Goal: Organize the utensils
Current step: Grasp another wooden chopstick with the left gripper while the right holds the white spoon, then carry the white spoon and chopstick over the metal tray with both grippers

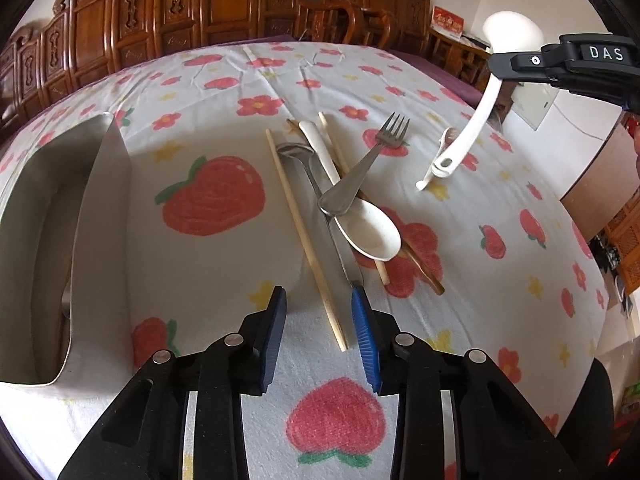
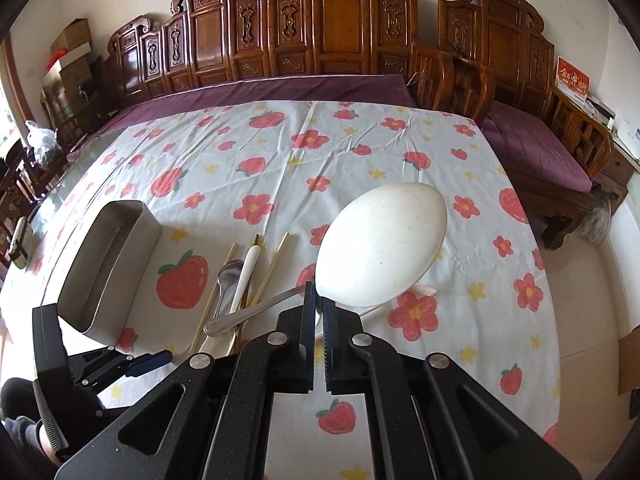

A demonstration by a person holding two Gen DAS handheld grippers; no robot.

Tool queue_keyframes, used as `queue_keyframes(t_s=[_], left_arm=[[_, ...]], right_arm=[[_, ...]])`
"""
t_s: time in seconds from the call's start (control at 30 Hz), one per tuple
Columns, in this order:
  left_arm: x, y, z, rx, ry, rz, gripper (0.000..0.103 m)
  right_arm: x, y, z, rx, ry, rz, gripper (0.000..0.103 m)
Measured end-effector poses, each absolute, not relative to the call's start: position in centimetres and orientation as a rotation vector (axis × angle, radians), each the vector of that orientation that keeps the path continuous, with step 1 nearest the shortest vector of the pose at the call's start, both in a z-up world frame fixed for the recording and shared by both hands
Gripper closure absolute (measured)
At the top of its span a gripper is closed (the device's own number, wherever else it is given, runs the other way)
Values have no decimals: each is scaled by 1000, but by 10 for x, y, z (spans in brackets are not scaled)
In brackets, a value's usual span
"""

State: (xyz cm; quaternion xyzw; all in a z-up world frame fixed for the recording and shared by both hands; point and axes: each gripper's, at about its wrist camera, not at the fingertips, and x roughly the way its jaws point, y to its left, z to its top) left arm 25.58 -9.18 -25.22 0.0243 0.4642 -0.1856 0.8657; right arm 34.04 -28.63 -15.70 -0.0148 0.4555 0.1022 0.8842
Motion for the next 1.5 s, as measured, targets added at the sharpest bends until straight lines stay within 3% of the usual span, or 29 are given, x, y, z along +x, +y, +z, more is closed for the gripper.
queue_keyframes(t_s=[0.1, 0.27, 1.5], left_arm=[[258, -94, -252, 67, 972, -376, 73], [260, -94, -253, 86, 981, -346, 97], [224, -6, -161, -22, 787, -245, 99]], right_arm=[[337, -284, -158, -38, 952, 215, 99], [333, -279, -161, -60, 966, 217, 99], [324, -216, -148, -90, 930, 361, 99]])
